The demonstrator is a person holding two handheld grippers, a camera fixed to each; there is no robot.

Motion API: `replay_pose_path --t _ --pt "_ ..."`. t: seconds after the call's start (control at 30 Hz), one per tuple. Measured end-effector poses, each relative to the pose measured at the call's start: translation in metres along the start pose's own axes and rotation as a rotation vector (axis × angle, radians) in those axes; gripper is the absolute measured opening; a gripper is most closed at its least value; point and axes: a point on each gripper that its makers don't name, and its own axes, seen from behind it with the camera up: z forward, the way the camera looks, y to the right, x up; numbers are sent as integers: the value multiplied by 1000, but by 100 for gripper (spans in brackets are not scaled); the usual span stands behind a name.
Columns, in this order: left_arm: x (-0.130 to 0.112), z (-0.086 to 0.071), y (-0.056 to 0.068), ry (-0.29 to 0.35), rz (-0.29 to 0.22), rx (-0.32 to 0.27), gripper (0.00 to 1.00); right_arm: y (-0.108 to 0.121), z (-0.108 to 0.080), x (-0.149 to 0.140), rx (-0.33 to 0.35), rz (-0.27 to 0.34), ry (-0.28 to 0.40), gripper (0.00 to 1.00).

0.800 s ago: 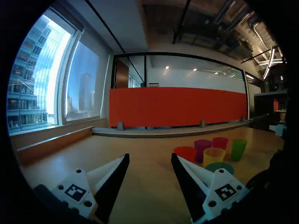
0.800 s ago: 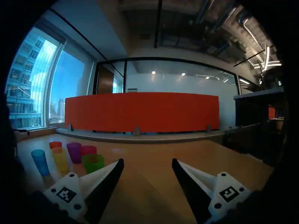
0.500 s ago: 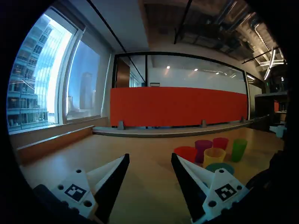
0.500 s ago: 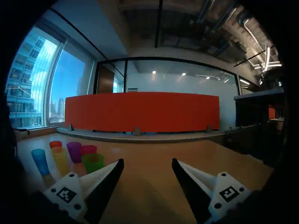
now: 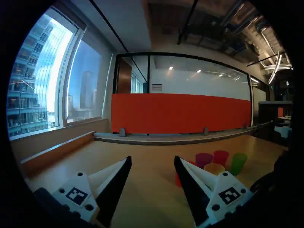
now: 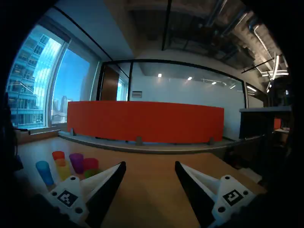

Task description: Pour water

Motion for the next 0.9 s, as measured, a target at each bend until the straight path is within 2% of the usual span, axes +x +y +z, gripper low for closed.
replay_pose_path --t 0.27,0.57,0.77,0.9 --pt "47 5 2 -15 16 -46 82 4 1 49 34 15 3 99" --pt "98 10 6 -11 55 -67 82 6 3 94 61 30 -4 99" --pt "121 15 15 -27 34 -120 82 5 3 126 78 34 8 99" --pt "124 16 17 -41 28 -145 82 5 3 131 84 33 9 99"
